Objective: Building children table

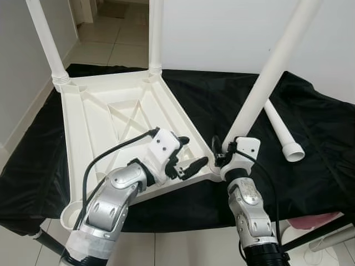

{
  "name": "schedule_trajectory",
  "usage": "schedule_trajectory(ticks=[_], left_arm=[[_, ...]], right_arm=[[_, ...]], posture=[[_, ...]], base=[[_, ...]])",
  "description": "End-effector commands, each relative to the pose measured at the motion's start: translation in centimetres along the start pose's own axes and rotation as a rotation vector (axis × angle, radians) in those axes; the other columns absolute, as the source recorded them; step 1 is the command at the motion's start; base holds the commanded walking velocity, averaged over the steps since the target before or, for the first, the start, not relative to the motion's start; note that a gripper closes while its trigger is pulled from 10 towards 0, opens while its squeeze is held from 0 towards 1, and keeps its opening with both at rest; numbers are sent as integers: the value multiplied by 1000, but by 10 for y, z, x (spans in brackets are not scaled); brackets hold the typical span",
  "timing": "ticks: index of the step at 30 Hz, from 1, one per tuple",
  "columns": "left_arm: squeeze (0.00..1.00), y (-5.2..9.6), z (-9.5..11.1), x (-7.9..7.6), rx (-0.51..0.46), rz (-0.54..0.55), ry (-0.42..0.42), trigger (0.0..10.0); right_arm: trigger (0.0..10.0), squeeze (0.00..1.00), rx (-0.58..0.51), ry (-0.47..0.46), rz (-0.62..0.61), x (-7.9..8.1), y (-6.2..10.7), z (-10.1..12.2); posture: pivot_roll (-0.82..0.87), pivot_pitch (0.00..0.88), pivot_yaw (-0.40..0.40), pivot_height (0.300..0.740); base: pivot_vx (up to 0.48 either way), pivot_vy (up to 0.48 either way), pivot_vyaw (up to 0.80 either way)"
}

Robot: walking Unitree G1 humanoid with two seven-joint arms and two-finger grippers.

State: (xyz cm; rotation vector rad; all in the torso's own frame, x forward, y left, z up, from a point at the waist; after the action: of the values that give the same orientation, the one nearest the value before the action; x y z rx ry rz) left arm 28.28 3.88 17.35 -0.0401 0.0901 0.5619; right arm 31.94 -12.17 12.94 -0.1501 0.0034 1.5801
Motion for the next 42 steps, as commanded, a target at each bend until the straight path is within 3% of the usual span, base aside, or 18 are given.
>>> schedule_trajectory(ticks=[1,15,20,29,40,41,42], left_arm=[[0,1,-1,3,-15,60,-4,10000],[0,1,-1,3,-11,56,-6,10000],[0,1,-2,3,-9,56,-7,10000],[0,2,-2,3,-9,61,-3,10000],[4,2,4,3,-24,19,11,10000],[392,2,6,3,-27,7,21,10000],[1000,2,8,3,-35,-13,33,10000]], right_arm=[[10000,0,104,-67,-10,12,8,-21],[10000,0,-13,-30,49,11,13,-4],[10000,0,-130,-11,52,2,13,22],[10000,0,-232,-19,65,6,22,50],[10000,0,-204,41,113,-10,17,48],[10000,0,-197,48,126,-12,15,47],[10000,0,-189,64,134,-14,12,47]], posture=[[14,1,-85,740],[14,0,-83,740],[14,0,-81,740],[14,2,-85,740],[6,12,-80,740],[7,13,-80,740],[4,14,-79,740]], base=[[0,0,0],[0,0,0],[0,0,0],[0,0,0],[0,0,0],[0,0,0],[0,0,0]])
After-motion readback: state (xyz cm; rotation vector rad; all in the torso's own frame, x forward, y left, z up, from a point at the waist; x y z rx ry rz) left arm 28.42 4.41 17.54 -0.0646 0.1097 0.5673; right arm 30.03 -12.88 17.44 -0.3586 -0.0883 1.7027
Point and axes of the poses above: a point about 5 cm out from each wrist's last joint towards the gripper, its own y axis pointing back from the gripper into the wrist, its own z axis along the axis of the wrist's last joint, x = y × z, the point moved 3 cm from there along -y, pointing out of the wrist towards the gripper, and after that the axes turned 14 degrees about y, right-handed, at the moved point
